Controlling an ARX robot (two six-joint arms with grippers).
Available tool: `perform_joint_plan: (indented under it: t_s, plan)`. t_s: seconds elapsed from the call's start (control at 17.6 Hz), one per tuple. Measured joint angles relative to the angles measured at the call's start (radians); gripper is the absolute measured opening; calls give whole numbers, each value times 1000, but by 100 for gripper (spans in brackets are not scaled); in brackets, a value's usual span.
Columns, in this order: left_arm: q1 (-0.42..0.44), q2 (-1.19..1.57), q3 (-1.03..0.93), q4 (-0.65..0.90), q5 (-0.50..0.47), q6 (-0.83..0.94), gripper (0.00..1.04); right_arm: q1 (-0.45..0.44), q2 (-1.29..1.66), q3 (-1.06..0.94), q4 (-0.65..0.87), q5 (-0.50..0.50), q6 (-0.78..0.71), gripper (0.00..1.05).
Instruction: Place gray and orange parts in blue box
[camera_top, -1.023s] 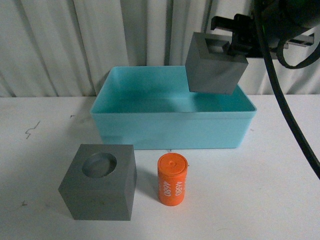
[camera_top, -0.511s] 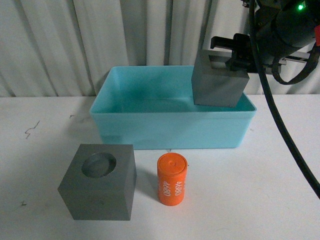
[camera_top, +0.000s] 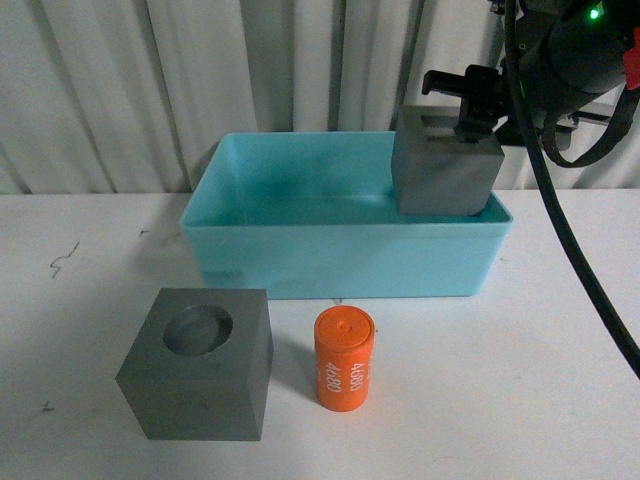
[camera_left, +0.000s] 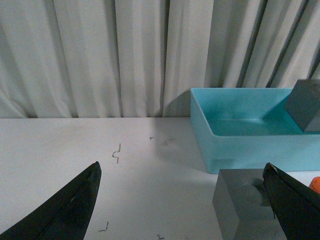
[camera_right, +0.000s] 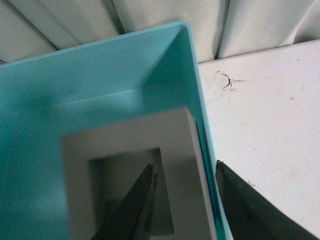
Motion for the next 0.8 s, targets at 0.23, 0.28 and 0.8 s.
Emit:
perform_joint_plan:
  t_s: [0.23, 0.28, 0.8]
  plan:
    - [0, 0, 0, 0, 0, 0, 98, -3, -24, 0, 35, -5, 39, 81]
    - [0, 0, 0, 0, 0, 0, 98, -9, -66, -13, 69, -10, 47, 92]
    - [0, 0, 0, 0, 0, 0, 98, -202, -983, -758, 111, 24, 84, 98]
